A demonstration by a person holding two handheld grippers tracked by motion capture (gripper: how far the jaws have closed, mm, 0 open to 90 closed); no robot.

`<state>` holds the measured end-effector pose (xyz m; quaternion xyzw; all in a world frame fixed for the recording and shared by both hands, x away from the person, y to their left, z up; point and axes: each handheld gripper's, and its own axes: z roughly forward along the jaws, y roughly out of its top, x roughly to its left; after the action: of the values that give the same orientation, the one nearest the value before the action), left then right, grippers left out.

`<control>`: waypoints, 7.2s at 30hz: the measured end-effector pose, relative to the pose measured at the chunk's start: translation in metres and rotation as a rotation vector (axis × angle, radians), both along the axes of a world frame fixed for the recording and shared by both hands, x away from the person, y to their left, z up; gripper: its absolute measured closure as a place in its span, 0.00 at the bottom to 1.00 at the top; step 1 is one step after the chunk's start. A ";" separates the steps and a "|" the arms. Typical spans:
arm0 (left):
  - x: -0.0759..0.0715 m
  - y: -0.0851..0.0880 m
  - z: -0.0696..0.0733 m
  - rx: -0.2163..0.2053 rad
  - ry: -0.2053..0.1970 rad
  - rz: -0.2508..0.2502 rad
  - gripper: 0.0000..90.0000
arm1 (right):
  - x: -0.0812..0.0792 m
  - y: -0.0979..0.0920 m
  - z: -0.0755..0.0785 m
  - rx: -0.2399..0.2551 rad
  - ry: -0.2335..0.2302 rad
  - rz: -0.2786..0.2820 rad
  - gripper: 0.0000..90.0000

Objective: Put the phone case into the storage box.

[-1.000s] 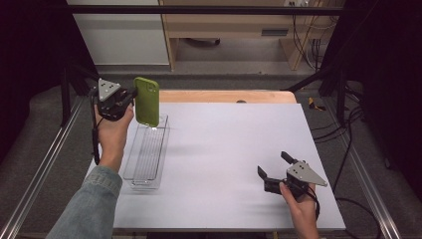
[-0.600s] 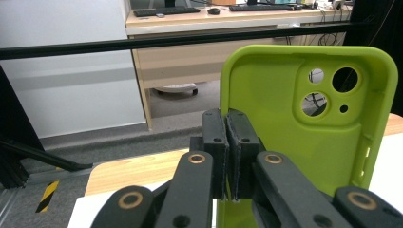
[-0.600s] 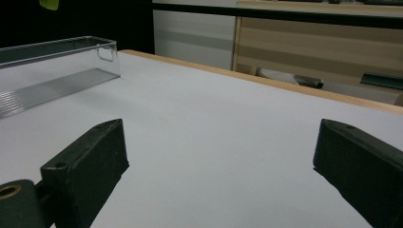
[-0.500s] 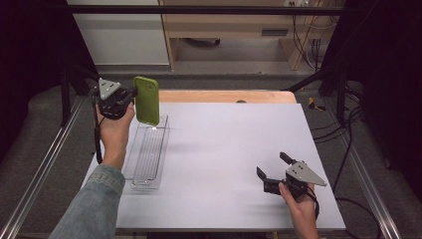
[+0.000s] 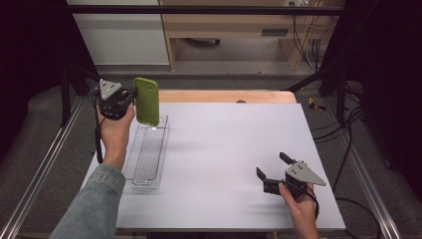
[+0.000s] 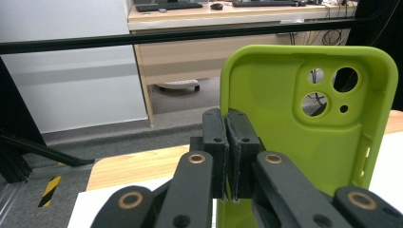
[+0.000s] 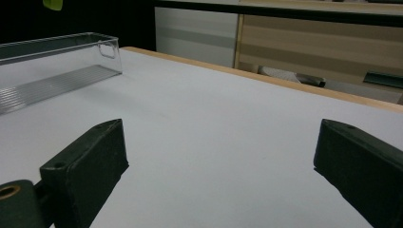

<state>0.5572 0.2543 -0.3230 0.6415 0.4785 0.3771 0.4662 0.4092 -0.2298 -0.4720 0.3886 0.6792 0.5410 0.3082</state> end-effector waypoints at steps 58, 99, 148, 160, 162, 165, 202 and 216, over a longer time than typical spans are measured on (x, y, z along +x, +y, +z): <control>0.029 0.000 -0.032 -0.015 0.091 0.079 0.97 | -0.002 -0.001 0.002 0.016 -0.005 0.010 0.04; 0.038 -0.001 -0.040 -0.008 0.112 0.086 0.97 | -0.011 0.003 0.001 0.050 -0.048 0.040 0.04; 0.051 0.000 -0.065 -0.019 0.173 0.136 0.97 | -0.009 0.006 0.000 0.030 -0.041 0.063 0.04; 0.051 -0.002 -0.069 -0.010 0.182 0.132 0.97 | -0.009 0.005 0.000 0.030 -0.043 0.061 0.04; 0.051 -0.002 -0.070 -0.013 0.183 0.131 0.97 | -0.009 0.005 0.000 0.030 -0.044 0.061 0.04; 0.051 -0.001 -0.071 -0.034 0.192 0.134 0.97 | -0.009 0.005 0.000 0.031 -0.043 0.062 0.04; 0.053 -0.009 -0.079 0.030 0.215 0.139 0.96 | -0.009 0.004 0.000 0.032 -0.044 0.059 0.04; 0.054 -0.007 -0.083 0.035 0.232 0.155 0.96 | -0.009 0.005 -0.001 0.026 -0.040 0.063 0.04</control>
<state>0.6116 0.2469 -0.4059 0.6500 0.5708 0.3434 0.3658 0.4003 -0.2249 -0.4727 0.3602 0.6776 0.5669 0.2994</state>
